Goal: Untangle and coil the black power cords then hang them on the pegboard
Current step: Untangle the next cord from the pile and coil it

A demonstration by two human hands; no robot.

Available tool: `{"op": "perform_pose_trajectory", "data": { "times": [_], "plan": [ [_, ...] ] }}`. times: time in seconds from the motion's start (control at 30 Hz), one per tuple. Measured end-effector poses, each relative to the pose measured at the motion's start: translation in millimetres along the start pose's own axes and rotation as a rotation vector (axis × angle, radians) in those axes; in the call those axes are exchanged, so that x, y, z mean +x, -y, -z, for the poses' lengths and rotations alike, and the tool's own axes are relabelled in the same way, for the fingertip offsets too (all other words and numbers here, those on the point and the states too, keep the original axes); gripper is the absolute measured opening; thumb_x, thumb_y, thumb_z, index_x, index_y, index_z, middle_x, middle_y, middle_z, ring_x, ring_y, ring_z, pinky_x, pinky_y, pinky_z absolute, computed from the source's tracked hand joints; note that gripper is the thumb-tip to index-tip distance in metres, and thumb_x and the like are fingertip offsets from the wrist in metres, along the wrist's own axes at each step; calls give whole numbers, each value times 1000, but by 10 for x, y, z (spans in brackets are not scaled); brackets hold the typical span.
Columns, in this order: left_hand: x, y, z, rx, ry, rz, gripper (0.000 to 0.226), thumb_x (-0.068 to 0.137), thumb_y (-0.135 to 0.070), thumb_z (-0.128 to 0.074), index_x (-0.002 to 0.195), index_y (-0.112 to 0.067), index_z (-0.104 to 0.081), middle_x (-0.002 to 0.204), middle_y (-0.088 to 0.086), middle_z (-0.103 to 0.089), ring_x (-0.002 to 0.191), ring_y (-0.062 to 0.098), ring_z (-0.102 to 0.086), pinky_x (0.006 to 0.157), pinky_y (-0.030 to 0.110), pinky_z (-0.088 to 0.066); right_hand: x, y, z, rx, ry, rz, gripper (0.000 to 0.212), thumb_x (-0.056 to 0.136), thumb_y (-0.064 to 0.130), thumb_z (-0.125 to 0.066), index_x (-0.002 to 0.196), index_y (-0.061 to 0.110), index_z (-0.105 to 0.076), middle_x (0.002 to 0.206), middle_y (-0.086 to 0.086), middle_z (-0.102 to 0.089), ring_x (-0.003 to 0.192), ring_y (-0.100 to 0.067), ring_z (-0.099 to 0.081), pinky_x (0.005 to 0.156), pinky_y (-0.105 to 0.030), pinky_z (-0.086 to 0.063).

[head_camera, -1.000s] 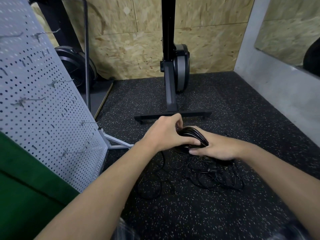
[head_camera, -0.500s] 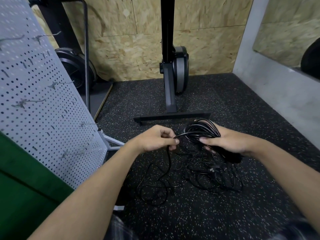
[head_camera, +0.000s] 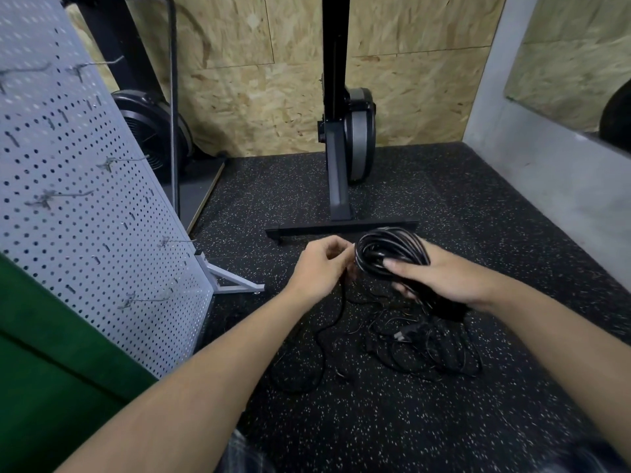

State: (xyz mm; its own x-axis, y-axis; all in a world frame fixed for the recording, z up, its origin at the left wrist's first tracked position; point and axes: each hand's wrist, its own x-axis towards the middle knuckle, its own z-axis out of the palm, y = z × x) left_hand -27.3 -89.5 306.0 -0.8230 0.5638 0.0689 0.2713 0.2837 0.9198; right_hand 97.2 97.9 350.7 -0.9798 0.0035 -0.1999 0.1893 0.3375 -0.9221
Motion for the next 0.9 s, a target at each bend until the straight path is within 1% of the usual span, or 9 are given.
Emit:
{"op": "perform_pose_trajectory", "data": {
  "times": [0.07, 0.17, 0.3, 0.37, 0.43, 0.5, 0.63, 0.8, 0.9],
  "plan": [
    [-2, 3, -15, 13, 57, 31, 42, 108, -41, -54, 90, -7, -70, 75, -5, -75, 63, 5, -63, 67, 26, -48, -3, 9, 23, 94, -39, 7, 26, 101, 35, -64, 125, 29, -57, 79, -6, -63, 72, -17, -58, 68, -30, -51],
    [11, 48, -60, 0, 163, 50, 31, 110, -35, -50, 94, -11, -60, 88, 5, -76, 88, 19, -77, 94, 40, -54, 15, -24, 52, 89, -127, 18, 26, 100, 39, -66, 124, 36, -58, 79, -4, -66, 74, -19, -60, 74, -36, -53],
    [-29, 138, -78, 169, 337, 120, 16, 113, -28, -45, 104, -20, -57, 90, 8, -77, 74, 23, -71, 68, 33, -49, 50, -78, 104, -9, -300, 33, 43, 101, 40, -65, 140, 46, -47, 81, 11, -72, 70, -6, -65, 73, -27, -54],
    [-56, 107, -71, 227, 218, 117, 13, 111, -29, -49, 110, -19, -58, 91, 2, -74, 66, 11, -60, 60, 23, -45, 64, -106, 92, -68, -373, 24, 55, 101, 41, -64, 149, 45, -37, 95, 12, -72, 76, -5, -68, 76, -26, -52],
    [-78, 37, -99, 88, 46, 89, 13, 109, -26, -55, 114, -15, -58, 96, 6, -74, 68, 11, -61, 59, 14, -46, 84, -141, 74, -49, -443, -14, 66, 100, 42, -65, 154, 43, -27, 105, 7, -71, 82, -9, -69, 81, -29, -52],
    [-114, -58, -167, -92, -10, 50, 11, 108, -20, -56, 112, -10, -60, 92, 10, -76, 65, 14, -63, 66, 21, -52, 127, -180, 48, 40, -501, -55, 81, 98, 42, -69, 159, 40, -17, 109, 2, -70, 85, -11, -69, 84, -30, -51],
    [-181, -195, -346, -164, 44, -39, 10, 107, -17, -58, 116, -15, -62, 91, 2, -78, 68, 13, -64, 80, 36, -55, 194, -243, -28, 177, -618, -68, 114, 75, 59, -86, 159, 43, -11, 138, -2, -63, 121, -23, -64, 111, -47, -48],
    [-278, -268, -488, -94, 148, -86, 20, 100, -7, -61, 115, -19, -65, 95, 0, -78, 82, 12, -73, 91, 42, -59, 179, -159, -130, 330, -606, -69, 134, 49, 51, -100, 156, 36, -21, 131, 5, -62, 122, -19, -63, 109, -49, -51],
    [-274, -256, -509, 14, 148, -128, 28, 95, -8, -63, 114, -27, -66, 91, -6, -75, 87, 16, -75, 93, 45, -57, 152, -111, -126, 323, -636, -40, 119, 62, 28, -100, 156, 34, -27, 133, 8, -62, 123, -13, -60, 113, -41, -45]
  ]
}}
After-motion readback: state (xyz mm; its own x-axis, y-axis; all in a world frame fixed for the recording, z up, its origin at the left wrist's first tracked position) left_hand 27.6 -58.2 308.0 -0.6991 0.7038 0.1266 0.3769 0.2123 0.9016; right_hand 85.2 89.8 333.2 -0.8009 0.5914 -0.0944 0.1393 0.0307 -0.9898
